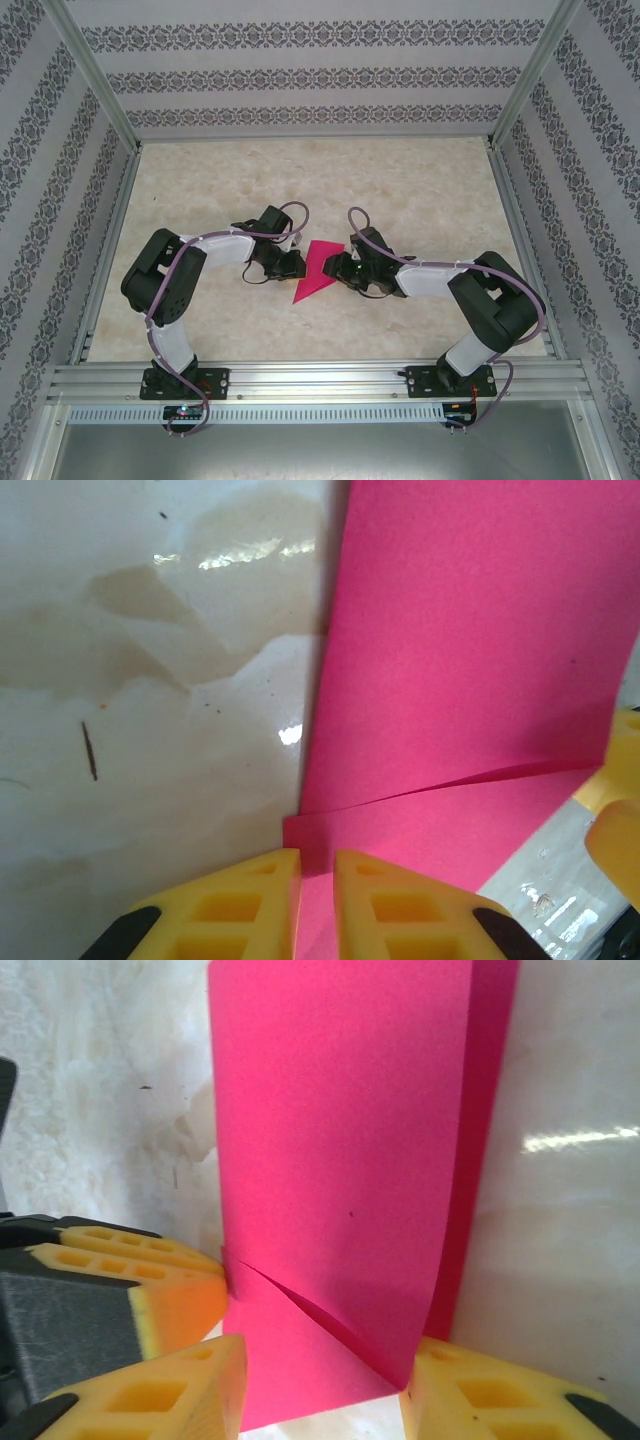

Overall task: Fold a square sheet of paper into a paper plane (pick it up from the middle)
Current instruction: Fourth fold the wing at the center of the table.

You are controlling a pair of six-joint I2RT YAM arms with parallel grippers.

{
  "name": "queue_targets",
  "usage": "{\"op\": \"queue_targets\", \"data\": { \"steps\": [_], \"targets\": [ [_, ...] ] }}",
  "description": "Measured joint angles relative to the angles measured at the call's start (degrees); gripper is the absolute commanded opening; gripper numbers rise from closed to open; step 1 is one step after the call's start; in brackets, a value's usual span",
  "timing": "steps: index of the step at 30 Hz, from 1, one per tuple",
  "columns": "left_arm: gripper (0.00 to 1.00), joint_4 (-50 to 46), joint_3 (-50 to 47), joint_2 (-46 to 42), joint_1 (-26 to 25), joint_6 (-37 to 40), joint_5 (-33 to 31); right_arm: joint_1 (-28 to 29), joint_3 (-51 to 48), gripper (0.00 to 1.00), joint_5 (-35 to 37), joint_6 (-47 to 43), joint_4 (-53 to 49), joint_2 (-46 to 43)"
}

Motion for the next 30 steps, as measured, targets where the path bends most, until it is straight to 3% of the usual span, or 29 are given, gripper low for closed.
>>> {"op": "queue_targets", "data": {
  "steps": [16,23,30],
  "targets": [
    [0.23,0.02,0.00,-0.28,0.00,0.04,-0.24,0.00,6.58,0.39,-4.35,-3.78,-0.83,5.92],
    [0.31,-0.02,-0.35,-2.56,-0.02,0.22,-1.36,0.02,7.58,0.22,-5.07,-6.93,-4.70,5.97],
    [0.40,-0.48,-2.78,-11.06,-2.62,1.57,-5.90,0.66,8.52,0.14,-5.05,-7.48,-6.40,5.97]
  ]
}}
